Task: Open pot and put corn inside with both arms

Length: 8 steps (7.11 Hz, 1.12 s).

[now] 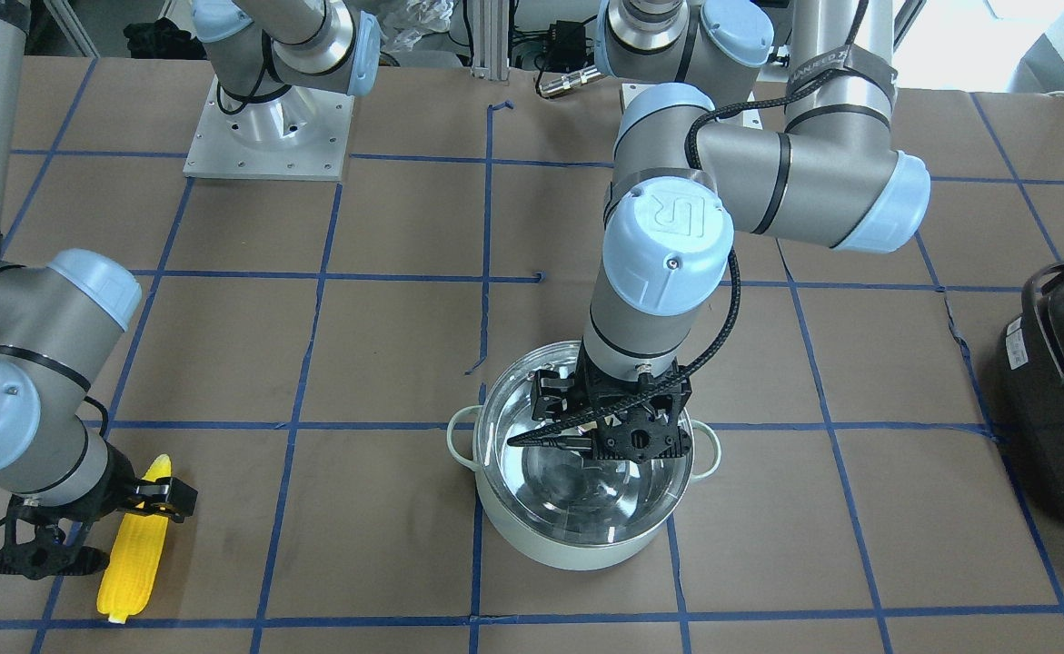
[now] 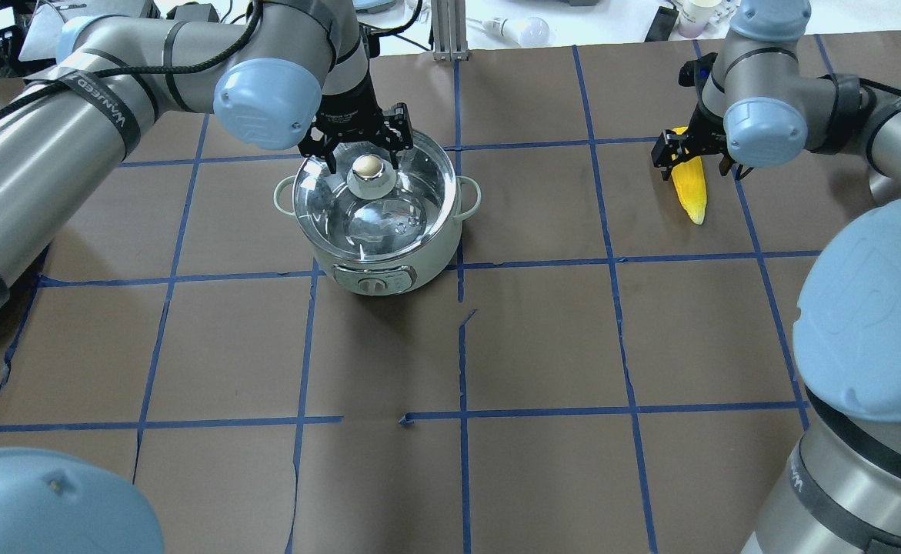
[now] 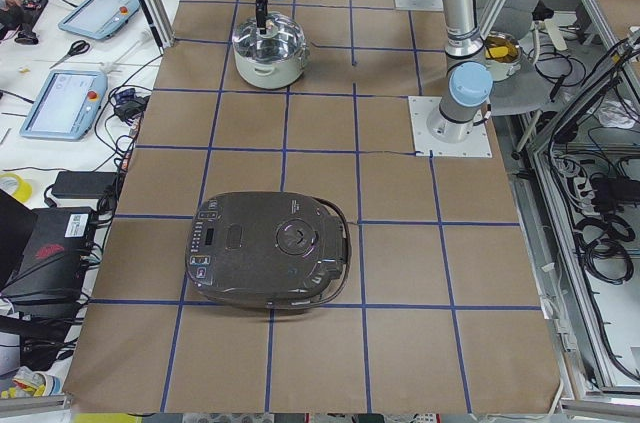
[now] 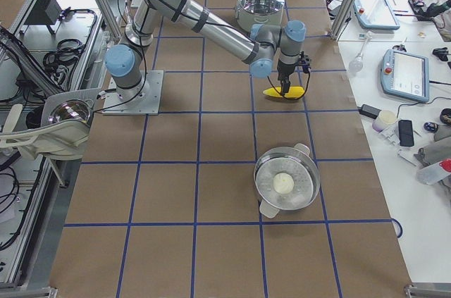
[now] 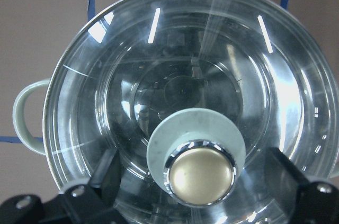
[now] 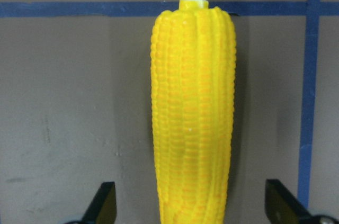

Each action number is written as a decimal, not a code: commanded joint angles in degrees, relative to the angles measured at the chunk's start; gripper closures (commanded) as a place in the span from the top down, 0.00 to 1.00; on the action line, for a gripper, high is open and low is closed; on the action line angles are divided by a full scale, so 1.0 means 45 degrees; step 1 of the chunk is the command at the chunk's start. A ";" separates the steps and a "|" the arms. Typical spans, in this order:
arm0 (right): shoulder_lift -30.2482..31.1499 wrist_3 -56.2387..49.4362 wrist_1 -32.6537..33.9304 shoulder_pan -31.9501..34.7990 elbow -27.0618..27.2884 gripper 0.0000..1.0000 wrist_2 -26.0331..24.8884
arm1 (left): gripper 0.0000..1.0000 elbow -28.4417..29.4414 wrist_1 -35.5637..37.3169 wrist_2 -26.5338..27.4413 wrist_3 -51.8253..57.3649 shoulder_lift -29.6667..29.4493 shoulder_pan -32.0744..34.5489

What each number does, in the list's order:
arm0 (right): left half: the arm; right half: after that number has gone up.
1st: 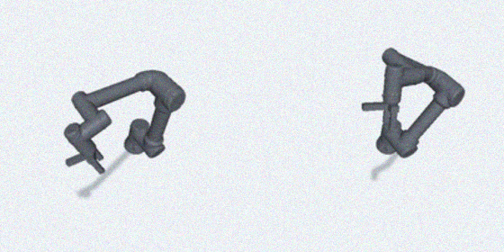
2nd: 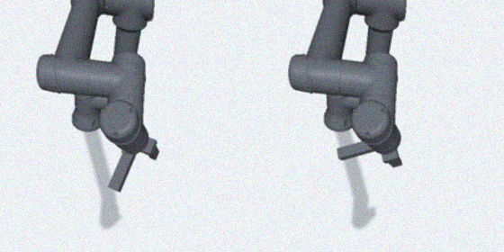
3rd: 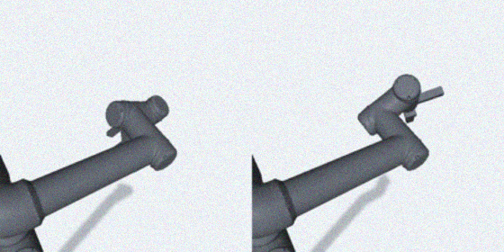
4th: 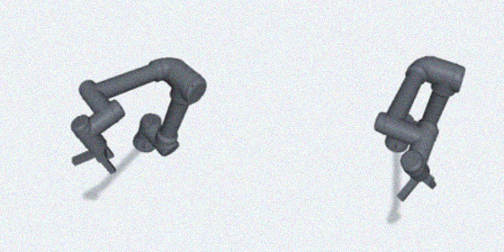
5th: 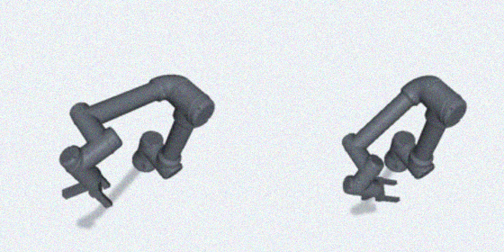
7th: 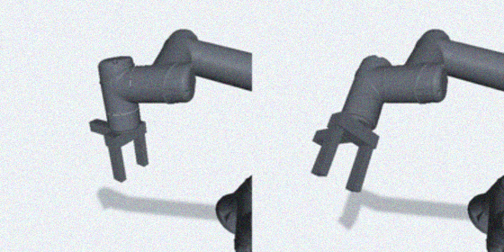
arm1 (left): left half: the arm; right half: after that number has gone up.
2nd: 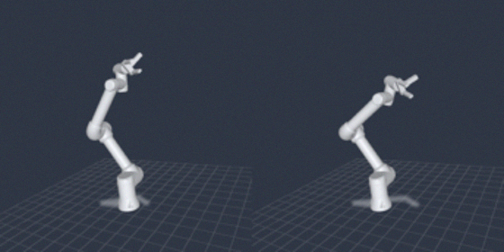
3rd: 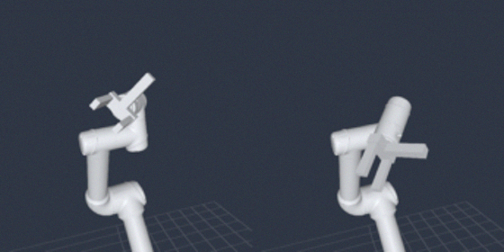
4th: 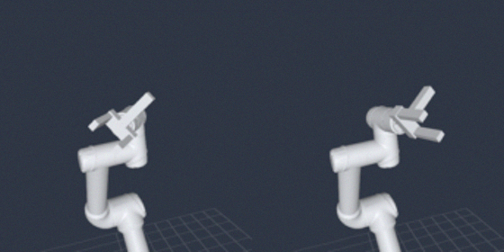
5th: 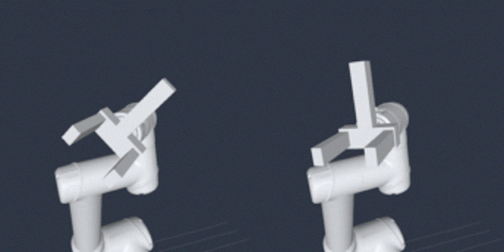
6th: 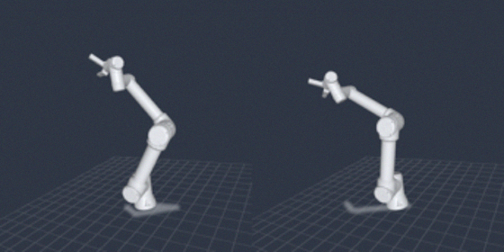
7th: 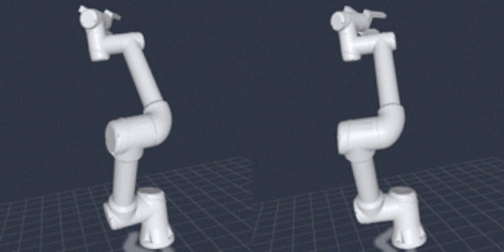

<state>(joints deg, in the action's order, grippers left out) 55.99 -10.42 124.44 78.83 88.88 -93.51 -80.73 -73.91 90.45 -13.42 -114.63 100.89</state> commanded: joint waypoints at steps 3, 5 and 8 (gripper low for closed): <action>-0.0568 0.0011 0.0258 -0.0018 -0.0063 0.23 -0.0021 | 0.60 -0.0029 -0.0001 -0.0158 -0.0183 -0.0055 0.0021; -0.0257 0.0089 0.0219 -0.0038 -0.0064 0.00 -0.0003 | 0.03 -0.0010 -0.0040 -0.0139 -0.0183 0.0042 0.0021; 0.0934 0.0089 -0.0132 0.0175 -0.0666 0.00 0.0037 | 0.00 0.0708 -0.0215 -0.0042 -0.0086 0.0647 -0.0076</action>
<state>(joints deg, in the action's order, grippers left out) 58.25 -10.03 124.58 78.91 87.37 -93.35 -79.48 -74.48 89.93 -14.14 -112.80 100.84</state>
